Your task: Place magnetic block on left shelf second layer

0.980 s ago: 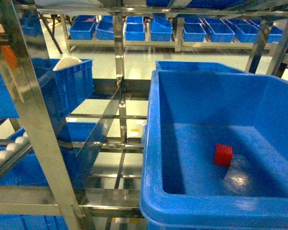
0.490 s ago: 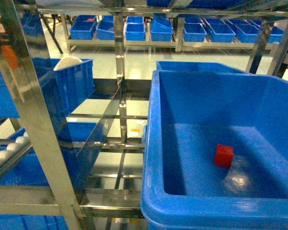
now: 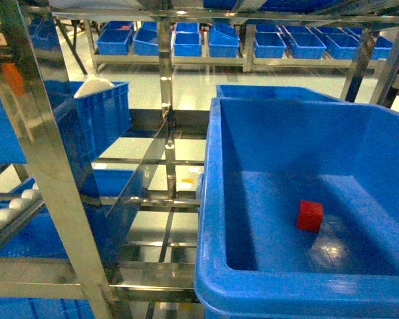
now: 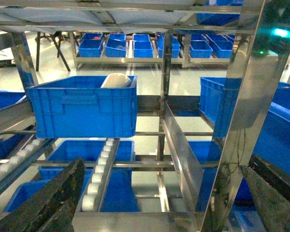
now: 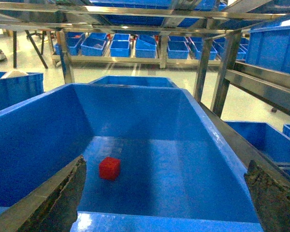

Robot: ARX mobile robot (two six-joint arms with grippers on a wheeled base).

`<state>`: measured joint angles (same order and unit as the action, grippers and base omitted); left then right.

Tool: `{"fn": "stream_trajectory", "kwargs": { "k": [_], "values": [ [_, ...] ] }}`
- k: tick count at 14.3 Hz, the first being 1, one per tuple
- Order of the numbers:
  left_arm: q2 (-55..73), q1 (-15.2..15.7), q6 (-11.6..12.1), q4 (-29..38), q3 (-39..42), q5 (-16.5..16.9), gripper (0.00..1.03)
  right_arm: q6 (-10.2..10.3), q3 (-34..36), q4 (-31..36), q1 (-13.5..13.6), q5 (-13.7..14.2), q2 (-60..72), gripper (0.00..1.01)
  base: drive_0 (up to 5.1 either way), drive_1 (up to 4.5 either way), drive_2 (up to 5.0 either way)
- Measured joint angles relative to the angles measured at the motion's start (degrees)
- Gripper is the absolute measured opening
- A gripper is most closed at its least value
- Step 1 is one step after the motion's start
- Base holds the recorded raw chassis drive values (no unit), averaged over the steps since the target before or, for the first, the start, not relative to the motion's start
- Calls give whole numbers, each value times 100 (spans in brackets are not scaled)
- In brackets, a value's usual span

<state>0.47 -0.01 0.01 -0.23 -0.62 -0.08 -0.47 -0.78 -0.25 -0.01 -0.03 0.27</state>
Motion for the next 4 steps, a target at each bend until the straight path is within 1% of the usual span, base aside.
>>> {"fn": "stream_trajectory", "kwargs": {
  "k": [4],
  "values": [
    [0, 0, 0, 0, 0, 2, 98, 0, 0, 0, 0, 0, 0, 98, 0, 0, 0]
  ]
}}
